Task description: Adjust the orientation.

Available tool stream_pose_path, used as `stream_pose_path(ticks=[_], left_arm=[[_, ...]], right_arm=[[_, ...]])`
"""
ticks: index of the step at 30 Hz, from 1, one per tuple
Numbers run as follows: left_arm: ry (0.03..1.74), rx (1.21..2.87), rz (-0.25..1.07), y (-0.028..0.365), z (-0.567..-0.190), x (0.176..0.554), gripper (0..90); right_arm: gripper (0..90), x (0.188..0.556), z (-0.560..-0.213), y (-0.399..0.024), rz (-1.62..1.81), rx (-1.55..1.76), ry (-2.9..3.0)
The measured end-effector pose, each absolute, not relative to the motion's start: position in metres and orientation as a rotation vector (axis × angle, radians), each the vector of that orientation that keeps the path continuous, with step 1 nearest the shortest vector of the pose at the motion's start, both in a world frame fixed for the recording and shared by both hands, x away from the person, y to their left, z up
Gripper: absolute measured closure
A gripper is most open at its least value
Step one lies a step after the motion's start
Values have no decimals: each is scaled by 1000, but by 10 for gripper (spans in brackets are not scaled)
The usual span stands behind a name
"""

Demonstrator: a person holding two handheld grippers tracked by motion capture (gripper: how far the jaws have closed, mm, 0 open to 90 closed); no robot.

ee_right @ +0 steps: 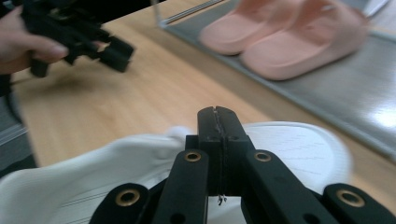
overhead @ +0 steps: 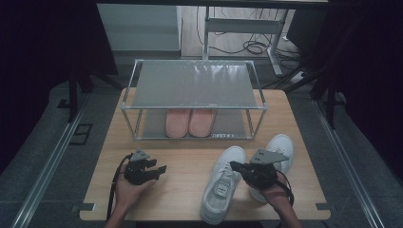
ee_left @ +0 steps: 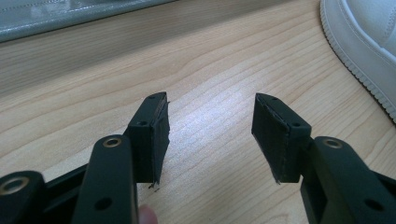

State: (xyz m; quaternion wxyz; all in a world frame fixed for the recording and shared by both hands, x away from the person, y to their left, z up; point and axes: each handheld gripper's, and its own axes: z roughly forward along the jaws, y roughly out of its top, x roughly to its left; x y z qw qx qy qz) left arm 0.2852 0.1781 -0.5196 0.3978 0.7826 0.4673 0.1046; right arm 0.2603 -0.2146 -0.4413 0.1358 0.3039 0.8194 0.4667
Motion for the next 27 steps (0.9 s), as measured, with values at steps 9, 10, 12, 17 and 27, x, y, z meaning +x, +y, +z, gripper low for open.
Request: stream_pose_path(ticks=[9, 10, 12, 17, 27], left_arm=[[1188, 1990, 264, 178, -521, 286, 471], [1189, 1990, 263, 178, -521, 286, 472], [1189, 1988, 259, 179, -521, 286, 471], [1188, 1984, 249, 178, -521, 286, 472], [1192, 1996, 252, 177, -523, 286, 471]], right_arm=[[900, 230, -455, -184, 1269, 755, 2525], [900, 228, -457, -183, 1254, 753, 2536], [900, 224, -460, -183, 1244, 748, 2549], [900, 219, -465, -187, 1220, 758, 2562], [900, 221, -466, -194, 1205, 721, 2581]])
